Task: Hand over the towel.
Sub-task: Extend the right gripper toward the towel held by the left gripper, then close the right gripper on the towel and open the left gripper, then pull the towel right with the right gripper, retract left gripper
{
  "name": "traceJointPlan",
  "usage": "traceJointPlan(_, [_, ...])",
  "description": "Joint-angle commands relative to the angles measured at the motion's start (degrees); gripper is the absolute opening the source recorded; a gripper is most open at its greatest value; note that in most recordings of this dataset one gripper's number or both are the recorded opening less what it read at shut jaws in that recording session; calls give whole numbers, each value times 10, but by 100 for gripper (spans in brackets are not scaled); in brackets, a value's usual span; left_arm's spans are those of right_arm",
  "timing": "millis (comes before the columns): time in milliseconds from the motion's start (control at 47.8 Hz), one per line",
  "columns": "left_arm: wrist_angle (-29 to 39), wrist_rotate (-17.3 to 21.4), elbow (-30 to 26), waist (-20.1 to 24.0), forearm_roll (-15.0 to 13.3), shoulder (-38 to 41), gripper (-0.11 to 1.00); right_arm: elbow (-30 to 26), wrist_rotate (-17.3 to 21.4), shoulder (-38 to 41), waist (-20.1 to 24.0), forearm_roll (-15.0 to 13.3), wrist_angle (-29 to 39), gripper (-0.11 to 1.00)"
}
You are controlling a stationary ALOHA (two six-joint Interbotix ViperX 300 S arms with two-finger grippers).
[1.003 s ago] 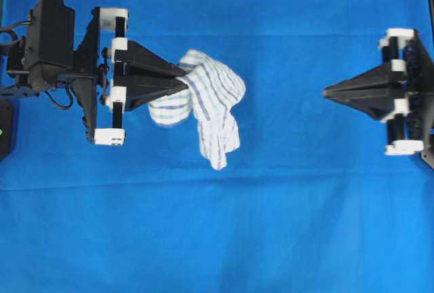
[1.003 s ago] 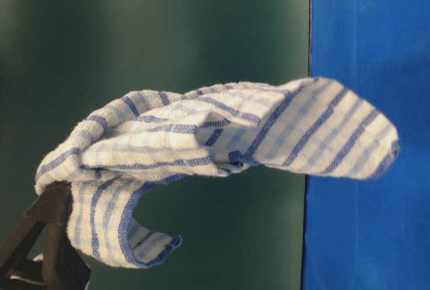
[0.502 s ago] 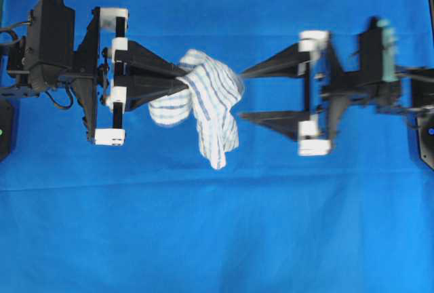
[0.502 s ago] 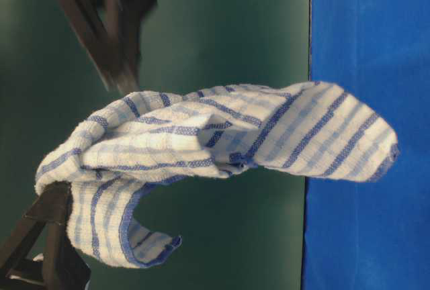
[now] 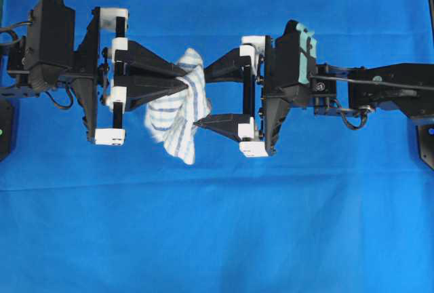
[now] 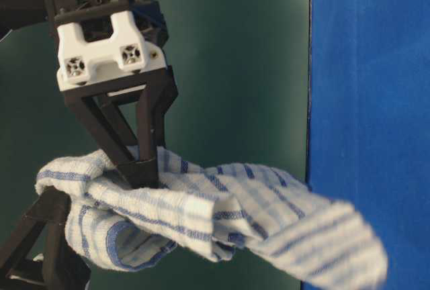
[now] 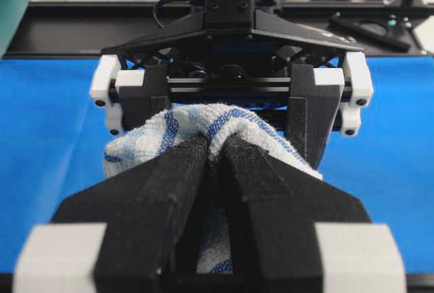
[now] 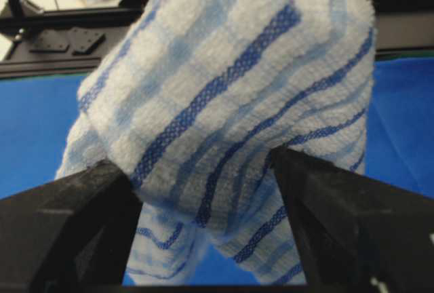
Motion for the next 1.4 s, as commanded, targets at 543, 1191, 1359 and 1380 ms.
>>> traceJointPlan(543, [-11, -4, -15, -2, -1, 4, 5, -10, -4, -11, -5, 8, 14, 7])
traceJointPlan(1191, [-24, -11, 56, 4, -4, -93, 91, 130, 0, -185, -5, 14, 5, 7])
traceJointPlan(1359, [-24, -11, 84, 4, -4, -133, 90, 159, 0, -232, -5, 14, 6, 7])
traceJointPlan(1380, [-24, -11, 86, 4, -4, -135, 90, 161, 0, -234, -5, 14, 7, 7])
